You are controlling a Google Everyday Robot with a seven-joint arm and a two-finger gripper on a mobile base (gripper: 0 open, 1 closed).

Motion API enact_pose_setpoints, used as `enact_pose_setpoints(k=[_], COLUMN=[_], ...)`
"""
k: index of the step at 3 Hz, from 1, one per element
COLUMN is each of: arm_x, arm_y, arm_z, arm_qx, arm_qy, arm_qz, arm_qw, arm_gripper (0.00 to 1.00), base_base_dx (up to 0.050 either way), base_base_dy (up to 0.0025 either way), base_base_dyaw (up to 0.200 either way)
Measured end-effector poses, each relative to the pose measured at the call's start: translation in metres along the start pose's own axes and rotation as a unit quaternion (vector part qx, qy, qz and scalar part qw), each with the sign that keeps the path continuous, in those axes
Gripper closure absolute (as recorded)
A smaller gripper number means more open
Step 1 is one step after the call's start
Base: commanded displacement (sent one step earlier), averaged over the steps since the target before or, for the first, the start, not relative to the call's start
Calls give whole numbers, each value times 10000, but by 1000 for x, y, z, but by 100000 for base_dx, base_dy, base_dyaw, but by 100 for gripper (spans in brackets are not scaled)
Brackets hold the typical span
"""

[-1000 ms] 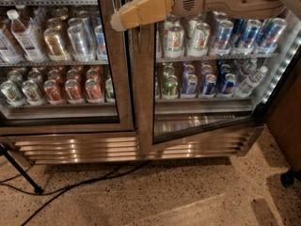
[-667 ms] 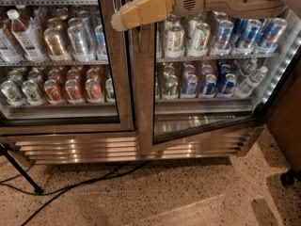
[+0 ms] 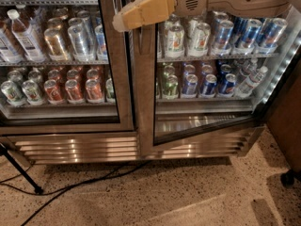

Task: Open right fridge door

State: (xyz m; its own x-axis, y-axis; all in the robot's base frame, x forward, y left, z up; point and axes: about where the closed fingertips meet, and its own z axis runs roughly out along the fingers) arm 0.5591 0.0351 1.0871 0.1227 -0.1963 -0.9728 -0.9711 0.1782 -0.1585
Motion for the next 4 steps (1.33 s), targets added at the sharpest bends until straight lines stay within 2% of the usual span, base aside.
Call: enact_pose_setpoints(k=[3,4], arm_x=[-3,-12], arm_y=[0,13], arm_z=[1,-2], arm_qx=[110,58], arm_qy=[-161,-228], arm_qz=[109,248], arm_qw=[9998,9994], arm_gripper=[0,0], base_base_dx=[0,0], base_base_dy=[0,0], base_base_dyaw=[0,0])
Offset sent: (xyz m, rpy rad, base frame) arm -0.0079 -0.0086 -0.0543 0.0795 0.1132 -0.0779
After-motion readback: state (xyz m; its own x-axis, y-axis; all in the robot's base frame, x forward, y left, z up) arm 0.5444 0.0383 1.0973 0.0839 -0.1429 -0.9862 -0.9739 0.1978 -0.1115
